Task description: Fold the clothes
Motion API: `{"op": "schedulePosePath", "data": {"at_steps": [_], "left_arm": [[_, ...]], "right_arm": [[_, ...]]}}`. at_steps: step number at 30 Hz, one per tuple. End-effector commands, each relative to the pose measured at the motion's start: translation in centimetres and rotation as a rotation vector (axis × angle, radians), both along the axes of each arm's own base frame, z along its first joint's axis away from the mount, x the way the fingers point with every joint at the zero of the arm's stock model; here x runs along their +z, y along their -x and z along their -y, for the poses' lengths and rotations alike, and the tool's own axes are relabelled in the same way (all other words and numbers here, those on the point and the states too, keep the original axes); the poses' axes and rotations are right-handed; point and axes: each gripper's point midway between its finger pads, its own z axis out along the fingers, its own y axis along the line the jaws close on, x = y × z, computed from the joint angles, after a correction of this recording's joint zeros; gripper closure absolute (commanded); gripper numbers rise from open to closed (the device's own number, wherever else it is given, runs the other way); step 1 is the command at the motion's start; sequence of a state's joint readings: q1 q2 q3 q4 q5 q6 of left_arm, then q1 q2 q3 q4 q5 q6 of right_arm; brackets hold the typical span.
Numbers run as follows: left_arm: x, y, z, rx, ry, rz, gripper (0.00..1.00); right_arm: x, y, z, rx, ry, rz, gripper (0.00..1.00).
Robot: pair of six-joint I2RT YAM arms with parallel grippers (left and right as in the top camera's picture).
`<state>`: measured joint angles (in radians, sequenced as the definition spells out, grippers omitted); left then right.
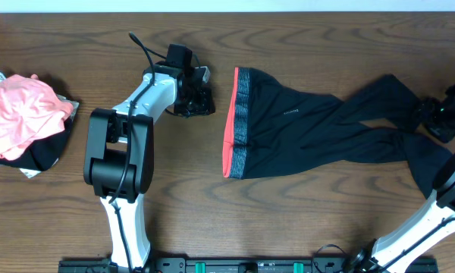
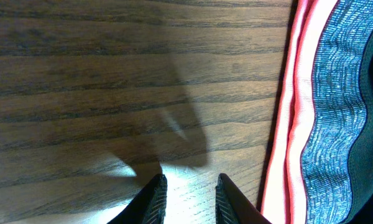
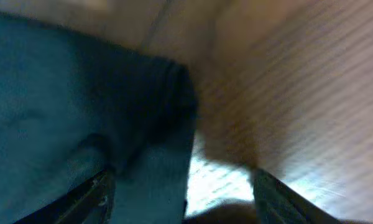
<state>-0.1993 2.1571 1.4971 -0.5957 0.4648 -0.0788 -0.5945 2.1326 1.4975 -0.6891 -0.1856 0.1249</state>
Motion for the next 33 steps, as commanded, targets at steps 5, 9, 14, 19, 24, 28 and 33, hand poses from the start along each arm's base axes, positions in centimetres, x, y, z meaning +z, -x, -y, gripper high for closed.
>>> {"op": "schedulePosePath", "data": {"at_steps": [5, 9, 14, 19, 24, 28, 33], "left_arm": [[-1.0, 0.5, -0.1, 0.004, -0.010, -0.031, 0.72], [-1.0, 0.5, -0.1, 0.004, -0.010, -0.031, 0.72], [-1.1, 0.5, -0.1, 0.004, -0.011, -0.034, 0.72], [-1.1, 0.8, -0.2, 0.004, -0.013, -0.047, 0.72], [-1.1, 0.9, -0.2, 0.004, -0.014, -0.051, 0.72], [-1.1, 0.9, -0.2, 0.004, -0.014, -0.052, 0.72], [-1.1, 0.9, -0.2, 0.004, -0.014, -0.051, 0.72]], "right_arm": [[-4.8, 0.9, -2.7, 0.006, -0.159, -0.049, 0.34], [-5.6, 0.8, -3.3, 0.015, -0.190, -0.047, 0.62], [-5.0, -0.5, -4.2, 0.054, -0.226, 0.016, 0.99], [-2.4, -1.8, -3.8, 0.088, -0.203, 0.090, 0.99], [6.8, -4.4, -2.0, 0.116, -0.068, 0.267, 0.99], [16.8, -5.2, -0.6, 0.128, 0.141, 0.433, 0.99], [23.3, -2.7, 2.7, 0.029, 0.471, 0.409, 0.99]]}}
